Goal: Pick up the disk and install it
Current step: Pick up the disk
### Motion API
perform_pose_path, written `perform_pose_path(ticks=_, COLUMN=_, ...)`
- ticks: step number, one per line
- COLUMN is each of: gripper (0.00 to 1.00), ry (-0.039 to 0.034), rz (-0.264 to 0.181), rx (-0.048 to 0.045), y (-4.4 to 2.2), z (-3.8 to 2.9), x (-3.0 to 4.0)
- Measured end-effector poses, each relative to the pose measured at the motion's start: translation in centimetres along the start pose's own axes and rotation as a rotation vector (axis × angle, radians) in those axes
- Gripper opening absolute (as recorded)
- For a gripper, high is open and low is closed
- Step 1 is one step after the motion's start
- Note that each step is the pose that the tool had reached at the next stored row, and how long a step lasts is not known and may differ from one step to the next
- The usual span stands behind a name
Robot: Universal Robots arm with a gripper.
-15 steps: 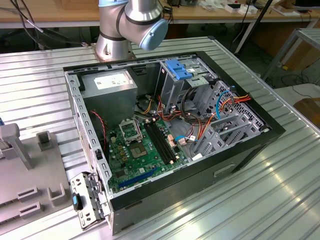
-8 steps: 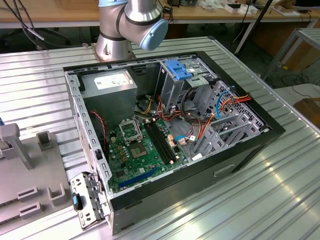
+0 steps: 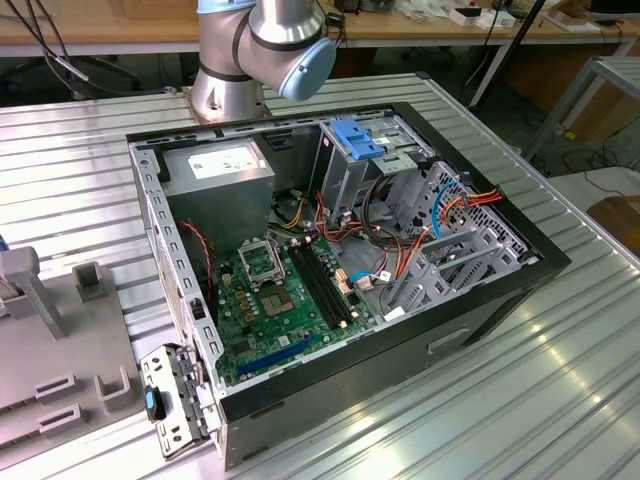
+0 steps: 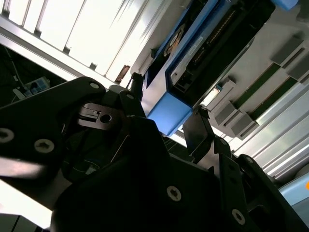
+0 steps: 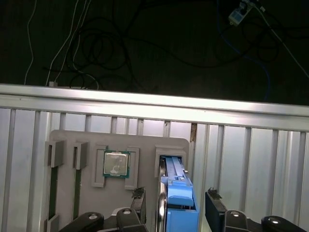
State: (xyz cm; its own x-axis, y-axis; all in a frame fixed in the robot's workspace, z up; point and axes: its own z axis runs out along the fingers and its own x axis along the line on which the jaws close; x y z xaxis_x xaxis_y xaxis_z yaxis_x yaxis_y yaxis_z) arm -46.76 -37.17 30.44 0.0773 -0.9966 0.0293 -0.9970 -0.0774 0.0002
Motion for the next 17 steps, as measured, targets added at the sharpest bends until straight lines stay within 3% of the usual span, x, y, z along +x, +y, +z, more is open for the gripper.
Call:
perform_pose_path(ticks=12, gripper=0.60, ry=0.0000, rz=0.000, rx=0.0000, y=0.00, z=0.02, x=0.00)
perform_pose_path(ticks=13, gripper=0.52, ry=0.0000, rz=0.000, rx=0.0000, y=0.00, z=0.02, x=0.00)
perform_pose_path(ticks=14, gripper=0.52, ry=0.0000, rz=0.000, rx=0.0000, y=0.00, z=0.02, x=0.00)
perform_pose_path(ticks=15, gripper=0.45, ry=0.0000, rz=0.000, rx=0.0001, y=0.00, z=0.02, x=0.00)
perform_pose_path(ticks=17, gripper=0.45, ry=0.0000, rz=0.000, rx=0.0000, y=0.00, z=0.03, x=0.00)
